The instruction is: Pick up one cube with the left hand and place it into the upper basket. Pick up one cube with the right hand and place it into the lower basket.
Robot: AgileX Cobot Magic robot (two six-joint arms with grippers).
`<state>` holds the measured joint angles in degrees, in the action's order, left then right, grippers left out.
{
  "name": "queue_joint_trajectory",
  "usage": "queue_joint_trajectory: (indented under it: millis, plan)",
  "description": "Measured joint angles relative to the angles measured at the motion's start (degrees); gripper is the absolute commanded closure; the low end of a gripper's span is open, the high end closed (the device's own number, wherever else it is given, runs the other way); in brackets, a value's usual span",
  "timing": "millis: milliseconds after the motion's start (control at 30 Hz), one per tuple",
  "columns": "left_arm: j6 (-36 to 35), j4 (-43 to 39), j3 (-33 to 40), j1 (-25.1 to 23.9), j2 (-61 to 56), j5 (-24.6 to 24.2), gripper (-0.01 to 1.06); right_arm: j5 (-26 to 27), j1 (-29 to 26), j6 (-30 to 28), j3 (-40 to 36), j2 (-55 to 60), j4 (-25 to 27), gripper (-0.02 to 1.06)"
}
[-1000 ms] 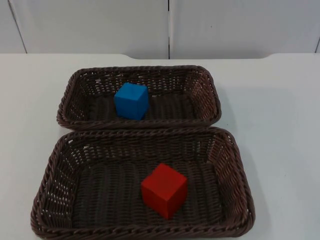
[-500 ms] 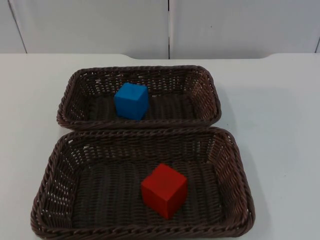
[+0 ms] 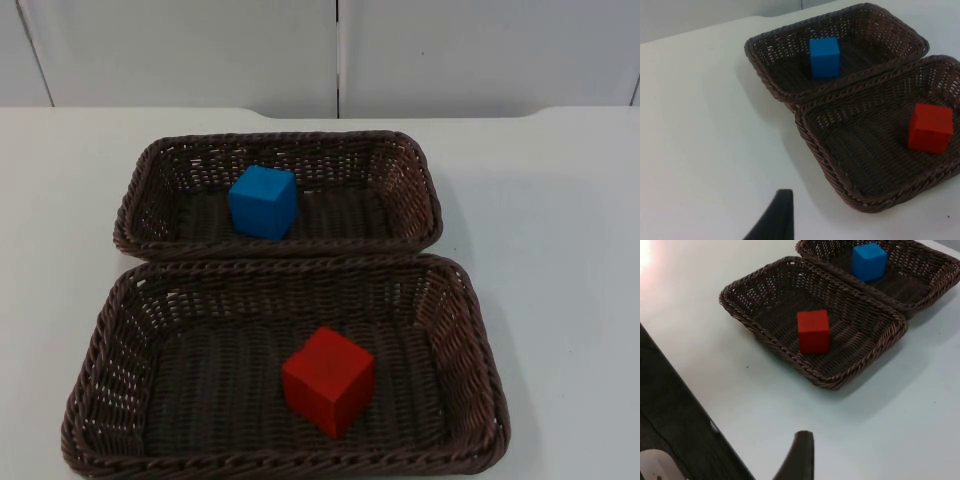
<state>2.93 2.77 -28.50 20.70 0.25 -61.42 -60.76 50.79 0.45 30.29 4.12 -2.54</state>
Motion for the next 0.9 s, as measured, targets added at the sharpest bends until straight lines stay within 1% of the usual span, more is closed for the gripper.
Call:
queue_joint_trajectory:
  millis: [67, 100, 133, 200, 233, 667, 900]
  plan:
    - [0.0, 0.0, 0.0, 0.0, 0.0, 0.0, 0.0, 0.0, 0.0, 0.0, 0.0, 0.0, 0.0, 0.24]
    - [0.0, 0.0, 0.0, 0.0, 0.0, 0.0, 0.0, 0.0, 0.0, 0.0, 0.0, 0.0, 0.0, 0.2]
    - [0.0, 0.0, 0.0, 0.0, 0.0, 0.0, 0.0, 0.0, 0.0, 0.0, 0.0, 0.0, 0.0, 0.2]
    - [0.0, 0.0, 0.0, 0.0, 0.0, 0.0, 0.0, -0.4, 0.0, 0.0, -0.2, 0.0, 0.0, 0.04]
    - [0.0, 0.0, 0.0, 0.0, 0.0, 0.0, 0.0, -0.9, 0.0, 0.0, -0.3, 0.0, 0.0, -0.01]
    - [0.0, 0.0, 0.0, 0.0, 0.0, 0.0, 0.0, -1.2, 0.0, -0.4, -0.3, 0.0, 1.0, -0.01]
    - [0.0, 0.0, 0.0, 0.0, 0.0, 0.0, 0.0, -1.2, 0.0, -0.4, -0.7, -3.9, 1.3, -0.01]
